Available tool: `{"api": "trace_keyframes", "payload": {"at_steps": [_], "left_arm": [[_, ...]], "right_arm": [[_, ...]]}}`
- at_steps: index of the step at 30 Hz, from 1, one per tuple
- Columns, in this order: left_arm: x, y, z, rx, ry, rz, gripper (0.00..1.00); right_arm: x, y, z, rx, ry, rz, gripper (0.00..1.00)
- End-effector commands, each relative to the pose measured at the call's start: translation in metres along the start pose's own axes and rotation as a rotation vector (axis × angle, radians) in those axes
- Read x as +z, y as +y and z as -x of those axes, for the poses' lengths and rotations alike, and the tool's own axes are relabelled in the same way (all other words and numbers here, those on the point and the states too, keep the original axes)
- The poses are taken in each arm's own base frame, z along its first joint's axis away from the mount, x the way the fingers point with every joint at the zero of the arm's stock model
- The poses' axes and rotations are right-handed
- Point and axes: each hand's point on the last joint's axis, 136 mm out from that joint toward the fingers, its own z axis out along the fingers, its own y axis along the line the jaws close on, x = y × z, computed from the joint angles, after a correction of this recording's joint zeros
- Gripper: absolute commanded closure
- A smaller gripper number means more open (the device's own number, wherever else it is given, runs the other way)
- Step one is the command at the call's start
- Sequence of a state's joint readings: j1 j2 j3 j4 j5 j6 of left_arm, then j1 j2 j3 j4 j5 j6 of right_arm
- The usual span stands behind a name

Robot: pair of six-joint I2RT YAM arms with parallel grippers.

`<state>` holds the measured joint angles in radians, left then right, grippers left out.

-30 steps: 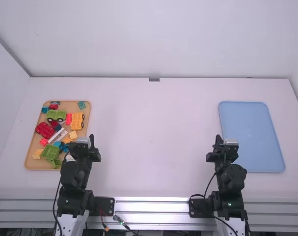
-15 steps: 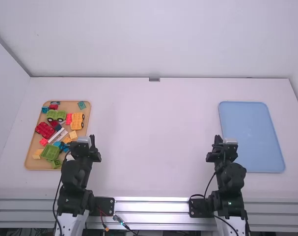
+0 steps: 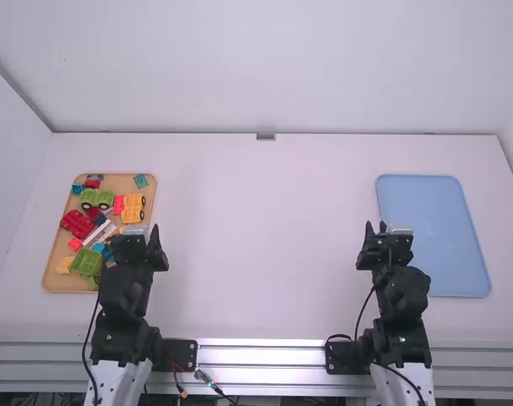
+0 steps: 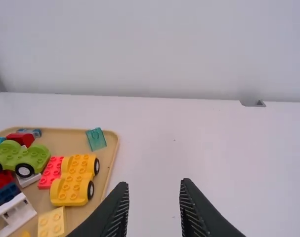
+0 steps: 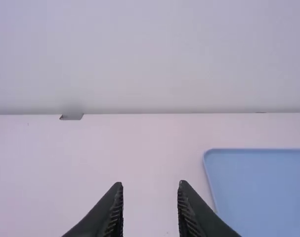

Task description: Assemble lego blocks to make yellow taxi

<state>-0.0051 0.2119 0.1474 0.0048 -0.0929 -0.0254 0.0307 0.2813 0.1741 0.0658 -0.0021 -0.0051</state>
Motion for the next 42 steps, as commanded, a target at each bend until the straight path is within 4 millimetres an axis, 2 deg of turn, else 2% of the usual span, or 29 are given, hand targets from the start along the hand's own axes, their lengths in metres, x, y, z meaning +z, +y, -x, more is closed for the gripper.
{"api": "trace_keyframes", "payload": {"at_steps": [1, 8, 13, 18, 23, 26, 32, 39, 42], "left_arm": [[-0.001, 0.006, 0.019, -0.015, -0.006, 0.038, 0.68], [0.001, 0.021, 0.037, -0.014, 0.131, 0.125, 0.54], [0.008, 0.045, 0.049, -0.018, 0.279, 0.242, 0.44], [0.018, 0.069, 0.052, -0.023, 0.431, 0.34, 0.34], [0.038, 0.064, 0.047, 0.108, 0.617, 0.217, 0.25], [0.051, 0.074, 0.046, 0.116, 0.699, 0.228, 0.21], [0.071, 0.103, 0.029, 0.124, 0.901, 0.254, 0.12], [0.098, 0.119, -0.005, 0.095, 1.106, 0.162, 0.05], [0.105, 0.129, -0.026, 0.104, 1.185, 0.135, 0.03]], "right_arm": [[0.001, -0.001, 0.023, 0.005, -0.023, -0.012, 0.68], [0.015, 0.0, 0.044, 0.006, -0.004, -0.013, 0.54], [0.028, -0.003, 0.058, 0.009, 0.015, -0.027, 0.43], [0.042, -0.005, 0.071, 0.014, 0.026, -0.036, 0.34], [0.057, -0.005, 0.082, 0.016, 0.036, -0.04, 0.25], [0.065, -0.005, 0.087, 0.017, 0.041, -0.041, 0.2], [0.082, -0.005, 0.095, 0.014, 0.052, -0.044, 0.12], [0.097, -0.004, 0.101, 0.016, 0.059, -0.045, 0.05], [0.101, -0.003, 0.103, 0.016, 0.061, -0.045, 0.02]]}}
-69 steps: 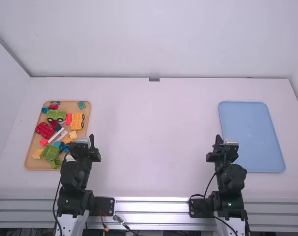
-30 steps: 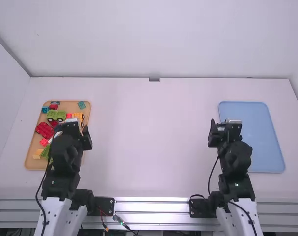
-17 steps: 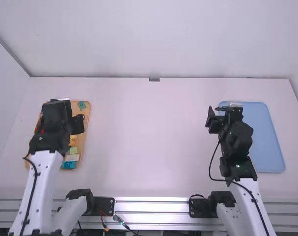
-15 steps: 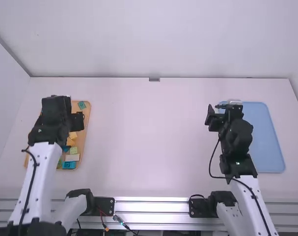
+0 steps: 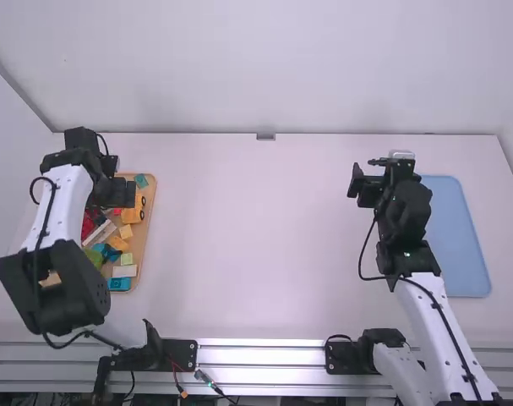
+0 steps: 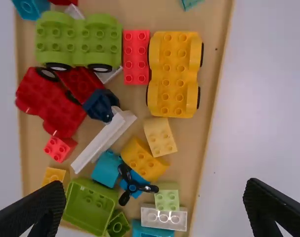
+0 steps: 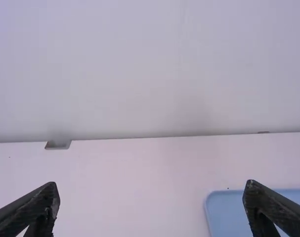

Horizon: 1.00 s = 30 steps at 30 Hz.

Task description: Assemble lego blocks to make yellow taxi

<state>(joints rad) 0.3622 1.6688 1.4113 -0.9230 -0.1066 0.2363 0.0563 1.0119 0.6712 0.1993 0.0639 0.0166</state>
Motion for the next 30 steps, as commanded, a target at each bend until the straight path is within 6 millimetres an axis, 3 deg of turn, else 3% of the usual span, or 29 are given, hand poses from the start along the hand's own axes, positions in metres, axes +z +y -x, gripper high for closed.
{"api": "trace_keyframes", "payload": {"at_steps": [1, 8, 11, 20, 30], "left_arm": [[0.013, 0.002, 0.001, 0.049, 0.038, -0.031, 0.02], [0.043, -0.003, -0.001, 0.075, 0.105, -0.072, 0.01], [0.054, -0.019, 0.003, 0.14, 0.091, -0.168, 0.01], [0.071, -0.008, 0.004, 0.046, 0.101, -0.167, 0.01], [0.097, -0.011, 0.002, 0.062, 0.128, -0.18, 0.01]], "right_arm": [[0.001, 0.001, 0.02, 0.001, -0.039, -0.004, 0.02], [0.004, 0.002, 0.021, 0.001, -0.036, -0.002, 0.01], [0.004, 0.002, 0.021, 0.001, -0.036, -0.002, 0.01], [0.004, 0.001, 0.019, 0.0, -0.027, -0.007, 0.01], [0.004, 0.001, 0.019, 0.001, -0.028, -0.007, 0.01]]}}
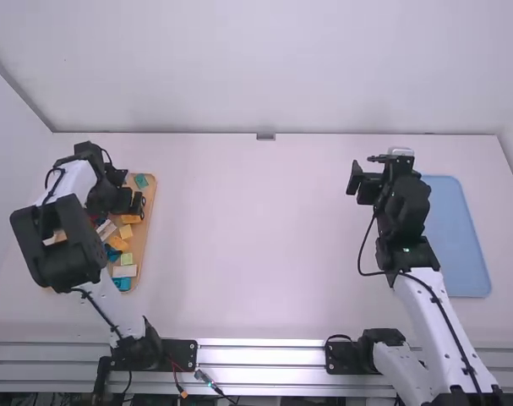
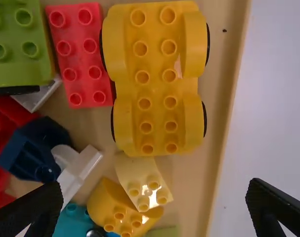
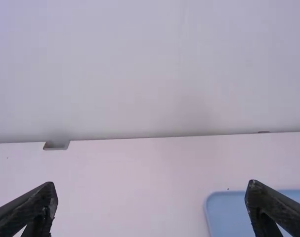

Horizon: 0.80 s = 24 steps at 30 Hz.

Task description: Assemble lego blocks to make yellow taxi

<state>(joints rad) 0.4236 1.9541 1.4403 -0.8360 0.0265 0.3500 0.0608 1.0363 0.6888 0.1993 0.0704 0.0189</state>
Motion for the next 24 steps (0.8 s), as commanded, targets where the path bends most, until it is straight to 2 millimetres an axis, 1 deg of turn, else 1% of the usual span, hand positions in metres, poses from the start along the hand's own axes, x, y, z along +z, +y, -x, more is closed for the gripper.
{"api": "trace_keyframes", "payload": {"at_steps": [1, 4, 8, 10, 11, 12, 17, 24], "left_arm": [[0.007, 0.0, 0.005, 0.003, 0.0, -0.016, 0.01], [0.014, 0.001, 0.005, 0.0, 0.006, -0.019, 0.0], [0.02, 0.001, 0.013, -0.018, -0.017, -0.022, 0.07], [0.021, -0.001, 0.015, -0.017, -0.025, -0.033, 0.1], [0.022, -0.001, 0.015, -0.018, -0.026, -0.039, 0.17], [0.022, -0.002, 0.015, -0.017, -0.022, -0.039, 0.2], [0.027, -0.002, 0.013, -0.018, -0.013, -0.043, 0.2], [0.039, -0.003, 0.009, -0.019, 0.01, -0.051, 0.2]], "right_arm": [[-0.001, 0.0, 0.018, 0.0, -0.034, -0.005, 0.01], [-0.001, 0.0, 0.018, 0.0, -0.034, -0.004, 0.01], [-0.001, 0.0, 0.018, 0.0, -0.034, -0.005, 0.01], [-0.001, 0.0, 0.017, 0.0, -0.034, -0.005, 0.01], [-0.001, 0.0, 0.017, 0.0, -0.034, -0.005, 0.01], [-0.001, 0.0, 0.017, -0.001, -0.032, -0.005, 0.01], [-0.001, 0.0, 0.016, -0.001, -0.029, -0.005, 0.01], [-0.001, 0.0, 0.016, -0.001, -0.029, -0.005, 0.01]]}}
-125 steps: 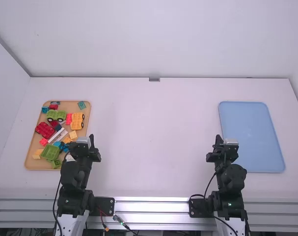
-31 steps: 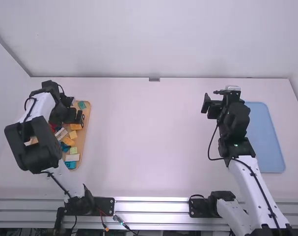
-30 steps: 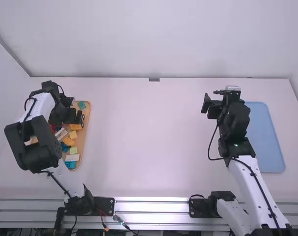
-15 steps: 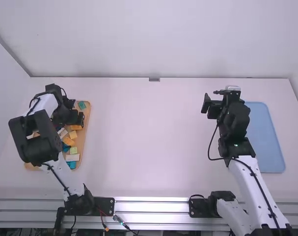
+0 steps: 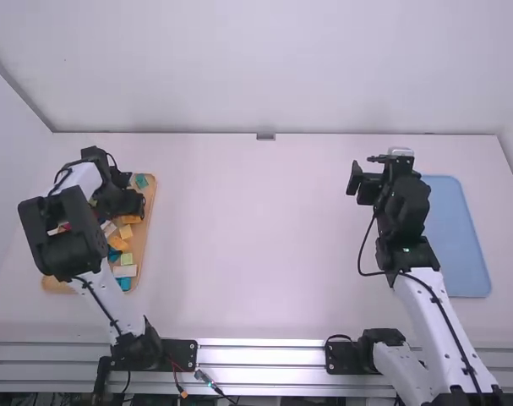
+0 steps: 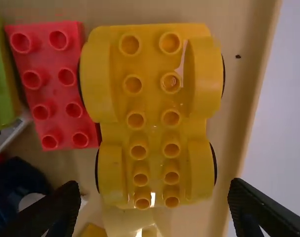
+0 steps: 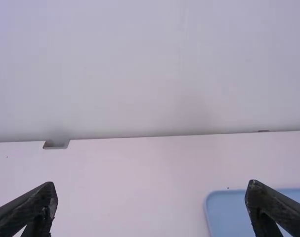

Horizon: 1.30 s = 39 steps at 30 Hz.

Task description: Assemble lego blocks to make yellow taxi

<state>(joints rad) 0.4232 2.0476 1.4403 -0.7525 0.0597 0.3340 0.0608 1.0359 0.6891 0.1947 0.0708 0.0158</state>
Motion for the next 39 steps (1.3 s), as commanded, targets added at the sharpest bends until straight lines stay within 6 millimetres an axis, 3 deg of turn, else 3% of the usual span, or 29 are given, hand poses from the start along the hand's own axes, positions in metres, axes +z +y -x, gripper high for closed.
{"api": "trace_keyframes", "payload": {"at_steps": [1, 27, 39], "left_arm": [[0.006, -0.002, -0.001, -0.003, 0.014, -0.018, 0.2], [0.03, -0.001, -0.003, 0.008, -0.03, -0.002, 0.24], [0.031, 0.001, -0.002, 0.008, -0.037, 0.006, 0.39]], "right_arm": [[-0.001, 0.0, 0.017, 0.003, -0.033, -0.005, 0.01], [-0.001, 0.0, 0.017, 0.003, -0.034, -0.005, 0.01], [-0.001, 0.0, 0.017, 0.003, -0.034, -0.005, 0.01]]}}
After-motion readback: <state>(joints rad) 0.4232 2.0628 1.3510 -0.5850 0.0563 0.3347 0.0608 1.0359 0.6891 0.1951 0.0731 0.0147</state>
